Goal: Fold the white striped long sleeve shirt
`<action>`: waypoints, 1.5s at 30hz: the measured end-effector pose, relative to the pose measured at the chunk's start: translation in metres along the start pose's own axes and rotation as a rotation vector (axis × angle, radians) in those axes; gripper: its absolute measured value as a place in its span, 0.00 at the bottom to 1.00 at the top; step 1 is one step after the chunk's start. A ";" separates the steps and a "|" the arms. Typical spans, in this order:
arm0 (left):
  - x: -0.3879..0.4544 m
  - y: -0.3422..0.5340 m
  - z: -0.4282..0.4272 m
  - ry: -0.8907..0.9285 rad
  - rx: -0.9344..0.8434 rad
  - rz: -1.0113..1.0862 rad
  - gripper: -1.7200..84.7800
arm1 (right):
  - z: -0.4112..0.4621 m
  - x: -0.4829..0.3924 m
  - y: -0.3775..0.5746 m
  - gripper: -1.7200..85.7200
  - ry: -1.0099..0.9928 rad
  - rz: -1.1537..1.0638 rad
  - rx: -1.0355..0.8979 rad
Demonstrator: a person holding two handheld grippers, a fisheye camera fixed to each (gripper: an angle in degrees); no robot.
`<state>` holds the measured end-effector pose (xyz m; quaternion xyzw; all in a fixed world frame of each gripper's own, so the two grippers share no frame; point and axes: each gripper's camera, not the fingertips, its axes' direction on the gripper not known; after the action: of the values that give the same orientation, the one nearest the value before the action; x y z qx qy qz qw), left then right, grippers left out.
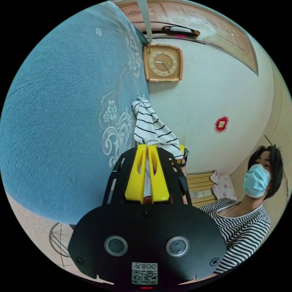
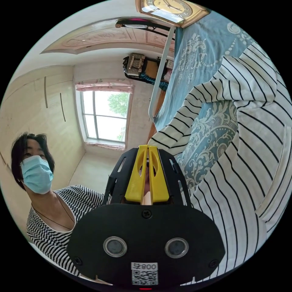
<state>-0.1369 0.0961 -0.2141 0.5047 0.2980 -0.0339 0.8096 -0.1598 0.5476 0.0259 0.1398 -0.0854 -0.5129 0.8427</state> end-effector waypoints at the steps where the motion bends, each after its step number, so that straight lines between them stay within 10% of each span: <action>1: 0.003 0.004 0.005 0.005 0.019 0.012 0.04 | -0.005 0.008 0.007 0.02 -0.001 -0.003 0.018; 23: 0.142 0.022 0.258 0.169 -0.020 0.501 0.02 | -0.217 0.026 0.100 0.02 0.202 -0.324 0.184; 45: 0.053 0.128 0.595 -0.133 -0.396 0.442 0.03 | -0.360 0.319 0.344 0.02 0.275 0.007 0.222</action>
<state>0.2182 -0.3265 0.0465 0.3861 0.1283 0.1689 0.8977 0.3791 0.4675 -0.2038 0.3007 -0.0260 -0.4735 0.8275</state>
